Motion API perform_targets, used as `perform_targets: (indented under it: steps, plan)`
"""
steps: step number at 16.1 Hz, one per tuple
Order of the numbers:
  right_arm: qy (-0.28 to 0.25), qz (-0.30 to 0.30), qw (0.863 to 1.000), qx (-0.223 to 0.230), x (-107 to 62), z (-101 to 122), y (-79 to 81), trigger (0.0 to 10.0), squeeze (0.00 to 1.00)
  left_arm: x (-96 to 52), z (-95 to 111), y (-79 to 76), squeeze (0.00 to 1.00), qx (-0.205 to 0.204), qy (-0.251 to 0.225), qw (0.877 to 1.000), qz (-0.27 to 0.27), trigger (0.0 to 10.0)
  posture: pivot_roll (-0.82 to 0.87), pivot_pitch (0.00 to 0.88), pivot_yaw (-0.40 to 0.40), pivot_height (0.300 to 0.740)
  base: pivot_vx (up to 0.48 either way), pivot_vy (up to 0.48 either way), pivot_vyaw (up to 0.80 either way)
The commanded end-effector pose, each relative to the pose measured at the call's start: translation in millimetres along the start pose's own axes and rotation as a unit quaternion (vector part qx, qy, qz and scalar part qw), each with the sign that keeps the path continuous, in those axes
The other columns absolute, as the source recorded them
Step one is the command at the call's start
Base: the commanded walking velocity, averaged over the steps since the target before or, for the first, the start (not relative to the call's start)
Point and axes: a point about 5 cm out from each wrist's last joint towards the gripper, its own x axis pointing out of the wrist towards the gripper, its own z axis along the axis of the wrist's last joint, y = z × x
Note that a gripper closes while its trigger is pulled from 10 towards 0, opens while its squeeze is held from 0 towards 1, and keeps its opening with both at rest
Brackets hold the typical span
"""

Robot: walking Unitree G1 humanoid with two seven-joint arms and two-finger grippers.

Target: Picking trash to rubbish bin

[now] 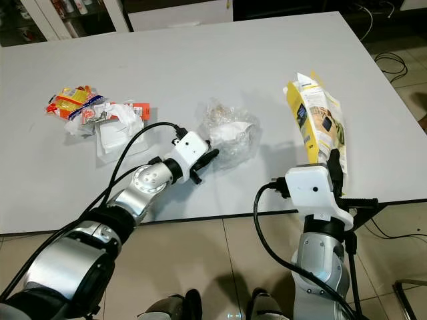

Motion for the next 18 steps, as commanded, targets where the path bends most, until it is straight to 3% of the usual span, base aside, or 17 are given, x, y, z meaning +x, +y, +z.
perform_targets:
  steps: [1, 2, 3, 10, 18]
  plan:
    - [-0.004, -0.003, 1.000, 0.004, -0.4, 2, -2.0, 10.0, 0.00, -18.1, -40, -5.8, 0.00, -0.032, 0.077, 0.997, -0.001, 10.0, -0.01, 0.204, 0.112, 0.740, 0.000, 0.000, 0.00]
    - [-0.004, -0.003, 1.000, 0.003, -0.3, 1, -2.0, 10.0, 0.00, -18.1, -38, -3.2, 0.00, -0.033, 0.072, 0.997, 0.007, 10.0, -0.01, 0.204, 0.112, 0.740, 0.000, 0.000, 0.00]
    - [-0.004, -0.004, 1.000, 0.003, 0.3, 1, -2.1, 10.0, 0.00, -17.8, -31, 3.3, 1.00, -0.058, 0.039, 0.997, 0.027, 10.0, -0.01, 0.203, 0.113, 0.740, 0.000, 0.000, 0.00]
    - [-0.007, -0.003, 1.000, 0.001, 2.7, 1, -2.0, 10.0, 0.00, -9.1, -2, 13.7, 1.00, -0.088, -0.040, 0.994, 0.053, 10.0, 0.00, 0.199, 0.105, 0.740, 0.000, 0.000, 0.00]
    - [-0.004, -0.002, 1.000, 0.000, 1.5, 0, -1.6, 10.0, 0.00, -2.0, 34, 22.1, 1.00, -0.097, -0.118, 0.988, 0.023, 10.0, 0.00, 0.200, 0.110, 0.740, 0.000, 0.000, 0.00]
